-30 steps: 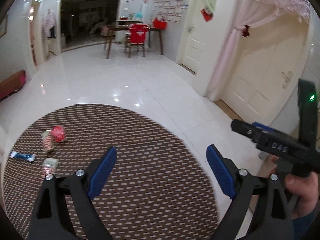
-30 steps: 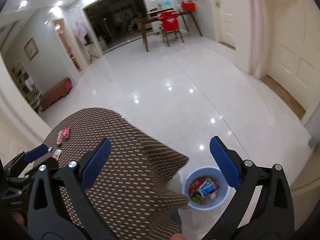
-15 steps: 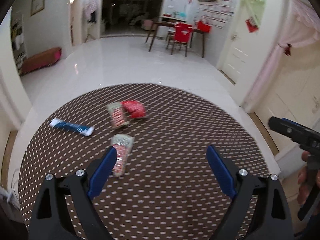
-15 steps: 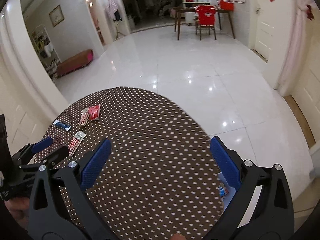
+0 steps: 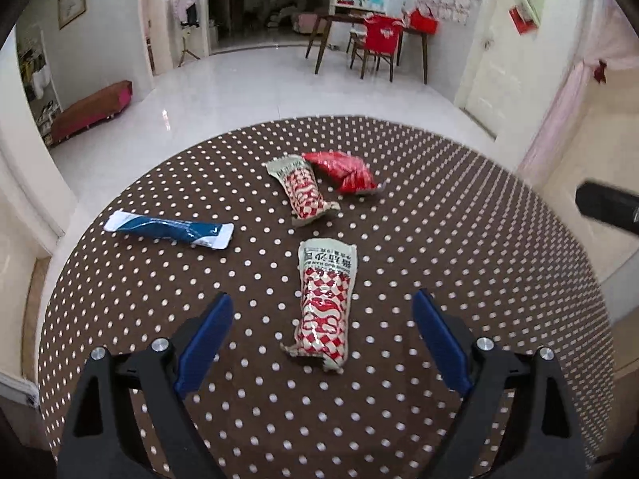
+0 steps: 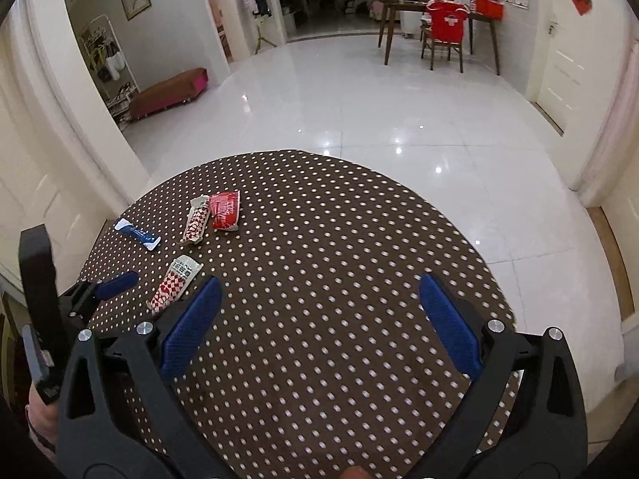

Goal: Collect trash
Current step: 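Move both tools back above the remaining wrappers on the table, then grasp a red-white wrapper with the left tool while the right tool grasps the red wrapper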

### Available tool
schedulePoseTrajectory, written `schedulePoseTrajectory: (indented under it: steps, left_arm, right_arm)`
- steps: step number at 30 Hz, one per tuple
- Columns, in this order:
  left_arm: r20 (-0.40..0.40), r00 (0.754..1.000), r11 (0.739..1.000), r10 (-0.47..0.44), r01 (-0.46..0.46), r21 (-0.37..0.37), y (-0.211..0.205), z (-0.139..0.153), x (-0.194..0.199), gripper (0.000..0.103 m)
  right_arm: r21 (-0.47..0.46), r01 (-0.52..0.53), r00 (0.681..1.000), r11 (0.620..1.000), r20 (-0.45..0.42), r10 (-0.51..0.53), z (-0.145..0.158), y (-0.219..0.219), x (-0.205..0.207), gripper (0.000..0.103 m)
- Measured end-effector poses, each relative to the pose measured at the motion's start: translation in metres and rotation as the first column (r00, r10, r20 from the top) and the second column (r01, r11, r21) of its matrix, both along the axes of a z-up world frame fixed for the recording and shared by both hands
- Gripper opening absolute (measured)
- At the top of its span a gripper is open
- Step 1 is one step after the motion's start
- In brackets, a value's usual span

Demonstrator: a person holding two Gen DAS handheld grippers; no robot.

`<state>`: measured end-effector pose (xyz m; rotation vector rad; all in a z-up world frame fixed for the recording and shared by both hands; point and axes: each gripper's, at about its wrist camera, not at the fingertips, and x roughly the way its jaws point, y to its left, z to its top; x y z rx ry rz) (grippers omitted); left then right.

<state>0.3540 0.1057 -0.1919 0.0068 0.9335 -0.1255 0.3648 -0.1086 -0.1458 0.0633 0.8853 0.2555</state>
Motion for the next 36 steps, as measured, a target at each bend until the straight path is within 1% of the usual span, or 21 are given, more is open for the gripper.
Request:
schedulePoseTrajectory:
  steps: [1,3,4,5,6,7,10,11,16,18,25,26,27,28,30,33,36]
  left_arm:
    - [-0.011,1.000,1.000,-0.011,0.011,-0.002,-0.001,-0.002,0.003,0.078]
    - [-0.002,1.000,0.999,-0.028,0.028,0.025,-0.004,-0.003,0.004,0.069]
    - [0.006,0.999,0.998,-0.040,0.040,0.043,-0.006,-0.002,0.004,0.058]
    - [0.013,0.999,0.998,-0.049,0.048,0.050,-0.007,0.000,0.003,0.043]
    - [0.017,0.998,0.997,-0.055,0.054,0.050,-0.007,0.001,0.003,0.035]
    - [0.016,0.998,0.998,-0.058,0.057,0.038,-0.006,0.003,0.002,0.019]
    - [0.010,0.999,0.999,-0.046,0.046,-0.022,0.002,0.005,0.000,0.014]
    - [0.013,0.999,0.999,-0.035,0.035,-0.030,0.006,0.006,-0.002,0.012]
    - [0.031,0.999,0.996,0.016,-0.013,-0.093,0.025,0.013,-0.017,0.012]
    - [0.045,0.999,0.995,0.027,-0.023,-0.100,0.031,0.018,-0.022,0.012]
    - [0.059,0.996,0.991,0.071,-0.064,-0.115,0.046,0.025,-0.041,0.012]
    - [0.060,0.995,0.991,0.075,-0.068,-0.116,0.048,0.025,-0.043,0.012]
    - [0.063,0.995,0.991,0.079,-0.071,-0.115,0.049,0.026,-0.045,0.012]
    - [0.067,0.994,0.991,0.082,-0.074,-0.113,0.048,0.028,-0.050,0.012]
    - [0.073,0.994,0.990,0.087,-0.078,-0.117,0.051,0.032,-0.053,0.012]
    - [0.083,0.992,0.989,0.093,-0.083,-0.121,0.046,0.039,-0.055,0.012]
    - [0.099,0.991,0.989,0.087,-0.074,-0.127,0.044,0.047,-0.064,0.012]
  right_arm:
    - [-0.002,-0.004,1.000,1.000,-0.004,0.004,-0.002,0.003,0.004,0.097]
    - [-0.002,-0.014,1.000,1.000,-0.008,0.014,-0.007,0.010,0.011,0.097]
    - [-0.001,-0.021,1.000,1.000,-0.010,0.021,-0.009,0.014,0.014,0.097]
    - [0.000,-0.029,0.999,1.000,-0.013,0.029,-0.011,0.018,0.017,0.097]
    - [0.001,-0.035,0.999,0.999,-0.014,0.035,-0.013,0.020,0.020,0.097]
    - [0.004,-0.045,0.999,0.999,-0.016,0.045,-0.015,0.026,0.024,0.097]
    - [0.009,-0.072,0.997,0.997,-0.018,0.072,-0.022,0.041,0.037,0.097]
    - [0.010,-0.080,0.997,0.997,-0.018,0.080,-0.024,0.045,0.041,0.097]
    - [-0.001,-0.138,0.990,0.990,-0.010,0.138,-0.035,0.071,0.060,0.096]
    - [-0.004,-0.157,0.987,0.988,-0.015,0.157,-0.039,0.079,0.069,0.086]
    - [-0.022,-0.209,0.977,0.978,-0.043,0.208,-0.057,0.112,0.094,0.067]
    - [-0.032,-0.217,0.975,0.976,-0.046,0.215,-0.060,0.116,0.096,0.055]
    - [-0.053,-0.225,0.974,0.973,-0.051,0.222,-0.065,0.121,0.098,0.035]
    - [-0.047,-0.233,0.971,0.971,-0.063,0.230,-0.068,0.122,0.099,0.030]
    - [-0.025,-0.231,0.971,0.973,-0.064,0.229,-0.068,0.118,0.096,0.027]
    - [0.012,-0.227,0.971,0.974,-0.068,0.228,-0.061,0.103,0.083,0.027]
    - [0.052,-0.207,0.976,0.977,-0.054,0.210,-0.050,0.080,0.065,0.027]
